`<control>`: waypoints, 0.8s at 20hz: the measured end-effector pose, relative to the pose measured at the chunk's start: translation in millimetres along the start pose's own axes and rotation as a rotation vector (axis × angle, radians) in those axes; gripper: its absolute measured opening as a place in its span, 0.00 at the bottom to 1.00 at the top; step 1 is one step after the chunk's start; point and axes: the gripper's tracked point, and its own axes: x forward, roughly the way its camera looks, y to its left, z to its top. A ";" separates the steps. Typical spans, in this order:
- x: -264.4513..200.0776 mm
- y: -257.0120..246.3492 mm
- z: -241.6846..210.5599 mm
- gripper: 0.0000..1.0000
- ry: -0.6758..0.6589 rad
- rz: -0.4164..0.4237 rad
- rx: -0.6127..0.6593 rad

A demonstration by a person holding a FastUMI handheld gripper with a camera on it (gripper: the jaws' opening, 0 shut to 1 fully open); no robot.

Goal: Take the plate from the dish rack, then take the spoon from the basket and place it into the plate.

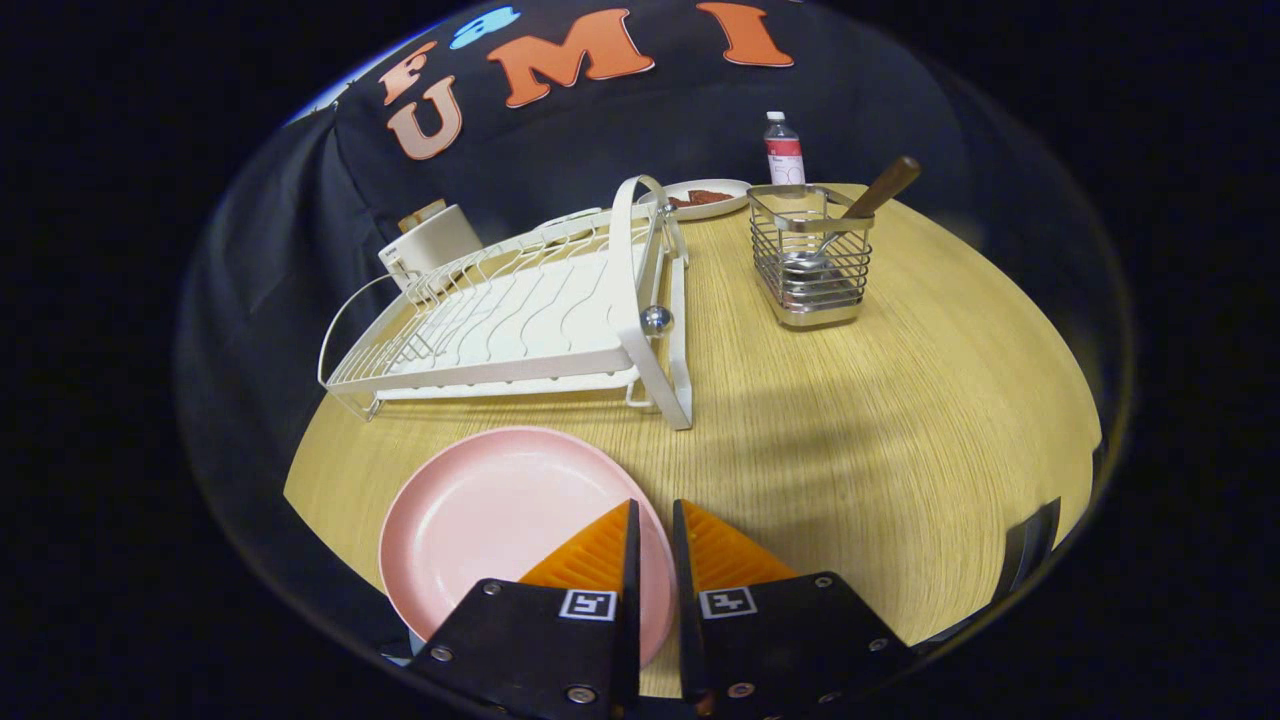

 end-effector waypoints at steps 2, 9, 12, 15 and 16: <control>-5.1 -0.1 7.9 0.20 -0.036 -0.002 -0.013; -31.0 -40.5 72.7 0.46 -0.302 -0.087 -0.055; -40.9 -63.0 104.7 0.49 -0.423 -0.134 -0.054; -41.4 -81.4 125.9 0.49 -0.489 -0.141 -0.025; -40.6 -88.2 132.3 0.49 -0.502 -0.151 -0.021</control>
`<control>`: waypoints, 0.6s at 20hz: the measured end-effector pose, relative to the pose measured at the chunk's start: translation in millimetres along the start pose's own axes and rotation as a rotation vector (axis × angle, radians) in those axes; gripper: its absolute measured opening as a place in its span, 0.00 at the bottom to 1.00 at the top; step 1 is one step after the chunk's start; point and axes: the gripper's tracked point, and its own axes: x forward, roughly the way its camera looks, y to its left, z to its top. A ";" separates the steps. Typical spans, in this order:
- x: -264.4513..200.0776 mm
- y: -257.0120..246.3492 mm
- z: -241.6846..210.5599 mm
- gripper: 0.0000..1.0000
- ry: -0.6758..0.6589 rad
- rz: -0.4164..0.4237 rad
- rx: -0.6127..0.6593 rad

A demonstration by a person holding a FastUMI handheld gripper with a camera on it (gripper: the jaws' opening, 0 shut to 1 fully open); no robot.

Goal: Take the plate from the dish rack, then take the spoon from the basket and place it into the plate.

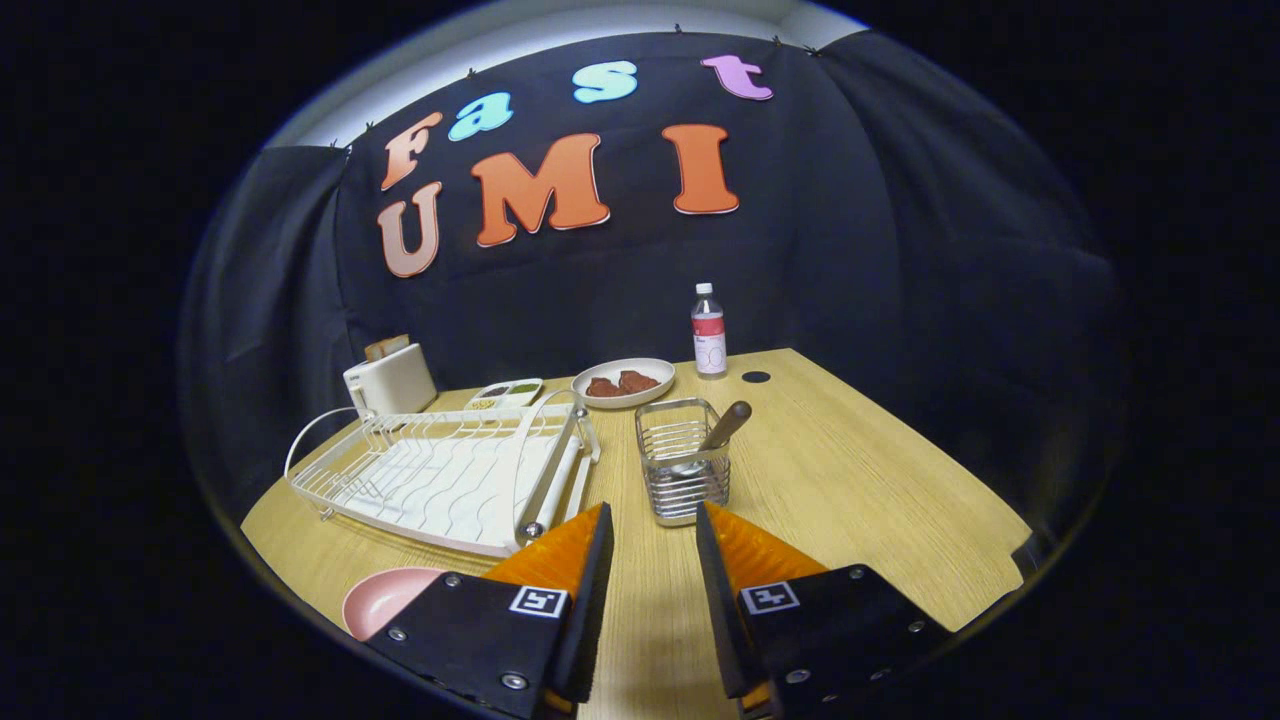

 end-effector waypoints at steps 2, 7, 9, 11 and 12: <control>9.7 -13.1 10.3 0.49 -0.032 -0.025 0.002; 40.3 -30.3 24.0 0.46 -0.075 -0.075 -0.023; 51.5 -35.2 26.0 0.40 -0.078 -0.091 -0.014; 59.6 -37.8 23.6 0.35 -0.067 -0.096 0.006; 62.9 -36.9 23.1 0.32 -0.063 -0.091 0.018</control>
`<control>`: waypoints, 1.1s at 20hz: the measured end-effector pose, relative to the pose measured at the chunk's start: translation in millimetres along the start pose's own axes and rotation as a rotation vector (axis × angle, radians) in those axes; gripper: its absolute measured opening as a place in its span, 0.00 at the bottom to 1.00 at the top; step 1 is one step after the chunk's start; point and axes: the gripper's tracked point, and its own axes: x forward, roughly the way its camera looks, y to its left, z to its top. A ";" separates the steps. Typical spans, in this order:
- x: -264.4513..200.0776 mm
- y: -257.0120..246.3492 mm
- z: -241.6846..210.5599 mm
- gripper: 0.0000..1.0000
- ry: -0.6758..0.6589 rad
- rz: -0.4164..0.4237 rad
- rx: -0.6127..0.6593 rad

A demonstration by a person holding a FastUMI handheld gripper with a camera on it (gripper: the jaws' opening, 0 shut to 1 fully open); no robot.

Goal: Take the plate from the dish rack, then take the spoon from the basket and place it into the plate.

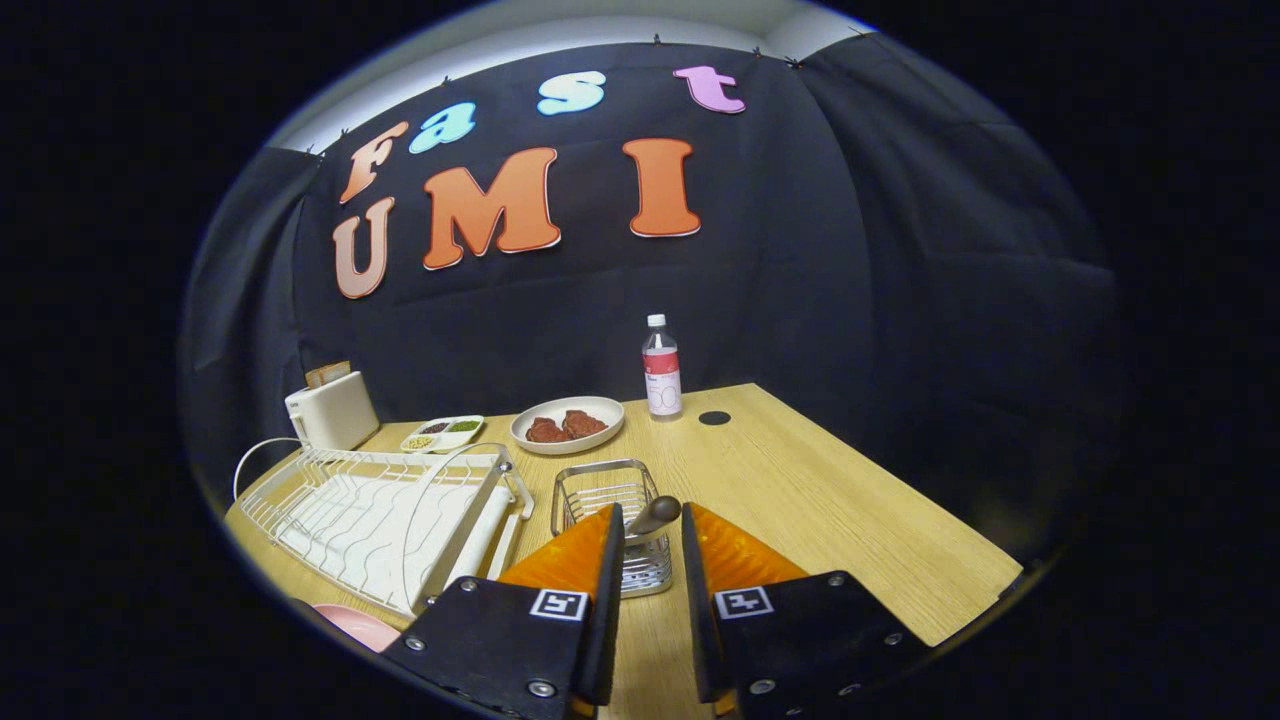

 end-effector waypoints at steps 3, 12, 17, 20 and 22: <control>8.7 6.3 1.7 0.21 -0.002 0.013 0.026; 17.9 23.7 2.5 0.10 0.022 0.036 0.007; 19.6 30.1 27.5 0.08 -0.015 0.021 -0.028; 16.0 34.6 50.6 0.08 -0.064 0.023 -0.040; 9.2 34.0 66.9 0.08 -0.107 0.013 -0.059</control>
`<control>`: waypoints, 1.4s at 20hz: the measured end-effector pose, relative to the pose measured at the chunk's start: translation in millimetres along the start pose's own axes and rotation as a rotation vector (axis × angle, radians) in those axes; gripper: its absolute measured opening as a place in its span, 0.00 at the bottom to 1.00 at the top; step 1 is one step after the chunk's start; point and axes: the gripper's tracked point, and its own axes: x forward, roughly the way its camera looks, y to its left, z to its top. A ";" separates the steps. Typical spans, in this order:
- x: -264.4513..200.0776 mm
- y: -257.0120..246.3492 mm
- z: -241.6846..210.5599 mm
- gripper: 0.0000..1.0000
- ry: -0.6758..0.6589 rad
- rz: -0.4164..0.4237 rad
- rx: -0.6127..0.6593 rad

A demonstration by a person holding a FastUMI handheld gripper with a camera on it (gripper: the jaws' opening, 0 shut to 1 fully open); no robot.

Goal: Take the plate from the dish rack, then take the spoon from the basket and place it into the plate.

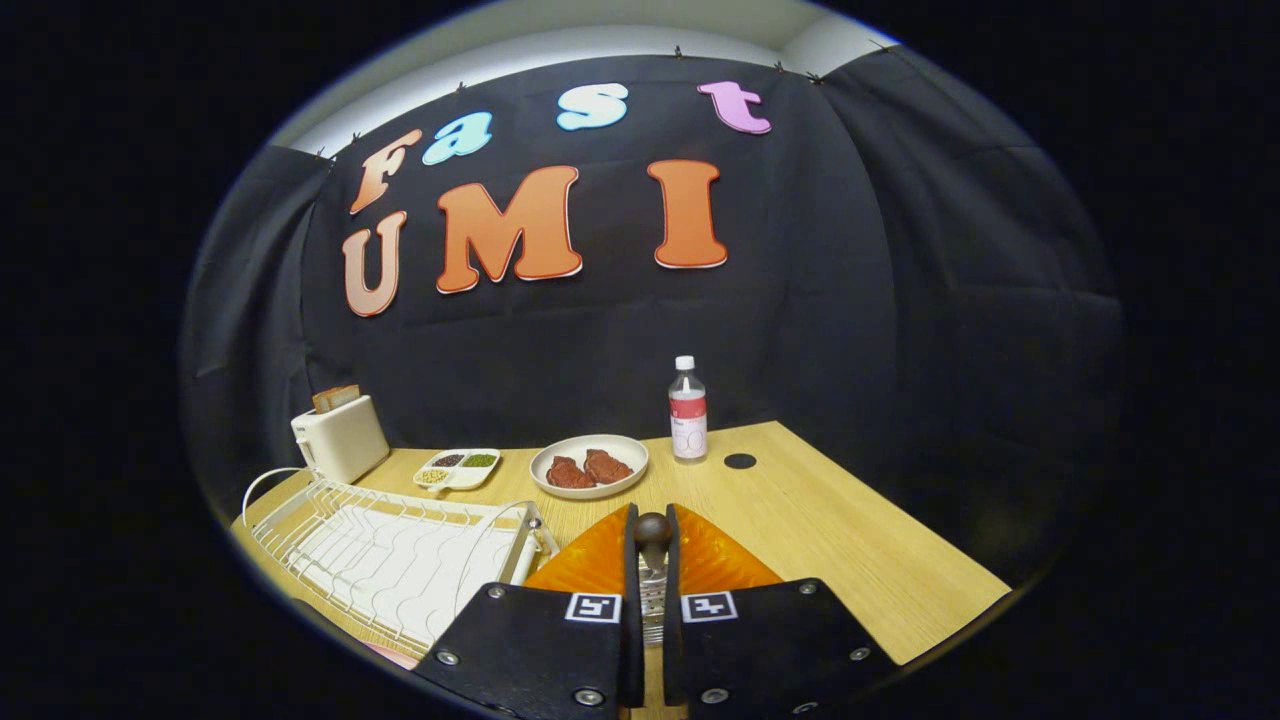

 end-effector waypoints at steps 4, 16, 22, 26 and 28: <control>-23.2 4.9 32.5 0.08 -0.077 0.008 -0.017; -128.2 71.9 53.2 0.08 -0.113 0.196 -0.045; -171.9 122.1 26.6 0.07 -0.095 0.345 -0.085; -183.2 145.1 -7.5 0.08 -0.041 0.409 -0.090; -187.5 152.6 -23.3 0.07 -0.008 0.441 -0.084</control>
